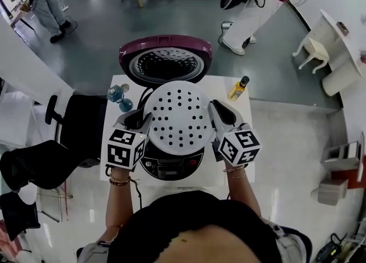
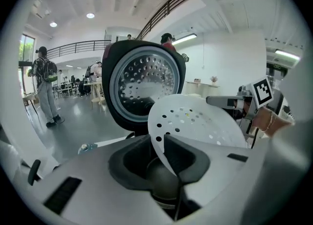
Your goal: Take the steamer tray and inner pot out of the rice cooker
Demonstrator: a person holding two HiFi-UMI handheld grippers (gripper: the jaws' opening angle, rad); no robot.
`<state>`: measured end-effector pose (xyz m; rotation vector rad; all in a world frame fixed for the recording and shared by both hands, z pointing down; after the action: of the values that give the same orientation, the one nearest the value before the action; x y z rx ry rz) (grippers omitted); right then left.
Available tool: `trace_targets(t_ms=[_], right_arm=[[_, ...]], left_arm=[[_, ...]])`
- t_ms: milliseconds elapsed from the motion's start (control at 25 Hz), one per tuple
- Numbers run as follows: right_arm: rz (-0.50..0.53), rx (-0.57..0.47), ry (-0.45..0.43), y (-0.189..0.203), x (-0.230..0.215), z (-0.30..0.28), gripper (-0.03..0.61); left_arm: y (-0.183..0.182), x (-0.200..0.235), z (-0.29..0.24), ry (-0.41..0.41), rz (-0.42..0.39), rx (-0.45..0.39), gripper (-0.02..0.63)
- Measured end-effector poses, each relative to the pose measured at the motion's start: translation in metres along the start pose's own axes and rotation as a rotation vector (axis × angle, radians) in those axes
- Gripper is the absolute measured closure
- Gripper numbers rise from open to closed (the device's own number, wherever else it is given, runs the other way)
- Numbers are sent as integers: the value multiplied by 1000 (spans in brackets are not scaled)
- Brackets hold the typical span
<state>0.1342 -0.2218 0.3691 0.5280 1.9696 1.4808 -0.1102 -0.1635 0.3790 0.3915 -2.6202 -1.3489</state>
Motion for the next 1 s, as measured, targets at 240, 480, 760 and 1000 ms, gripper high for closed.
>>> trace_targets(t_ms=[240, 480, 760, 1000], right_arm=[[-67, -76, -11, -14, -10, 37, 545], [-179, -158, -61, -21, -44, 95, 549], [-211, -225, -18, -14, -91, 191, 552], [-246, -226, 42, 7, -121, 247, 552]], left_arm=[[-19, -30, 20, 68, 38, -114, 540], [-36, -88, 28, 198, 37, -202, 540], [-38, -181, 19, 347, -8, -244, 546], [-27, -238, 3, 428, -34, -199, 545]])
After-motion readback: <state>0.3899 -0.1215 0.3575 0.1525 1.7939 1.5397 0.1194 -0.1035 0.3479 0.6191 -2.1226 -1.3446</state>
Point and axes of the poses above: the fingertips, and each gripper's own axes: z backward along the fingers, x to its left, y out of its underside, the point moved 6 cm from there along z, backward along the fingers, and after that the axes turned 1 degree about x, right-handed, at the moved point
